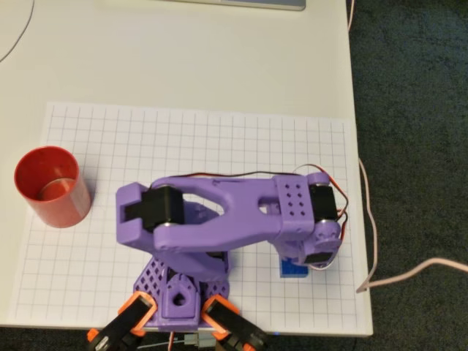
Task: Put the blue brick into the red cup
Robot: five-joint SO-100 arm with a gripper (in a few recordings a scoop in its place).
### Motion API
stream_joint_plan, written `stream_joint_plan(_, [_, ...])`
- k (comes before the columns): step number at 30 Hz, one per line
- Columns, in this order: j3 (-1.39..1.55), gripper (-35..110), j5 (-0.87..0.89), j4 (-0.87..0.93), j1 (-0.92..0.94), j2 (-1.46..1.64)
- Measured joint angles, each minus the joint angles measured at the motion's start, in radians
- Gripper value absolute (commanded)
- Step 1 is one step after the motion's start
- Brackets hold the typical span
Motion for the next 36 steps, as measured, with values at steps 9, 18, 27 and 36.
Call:
stream_joint_plan(9, [-0.058,58,0.012,0.066,-0.025,-0.04])
stream_joint_plan(18, [-0.057,58,0.021,0.005,-0.038,-0.138])
stream_joint_plan(27, [-0.003,57,0.044,-0.052,-0.063,-0.25])
stream_joint_plan(36, [-0.002,46,0.064,-0.054,-0.084,-0.341])
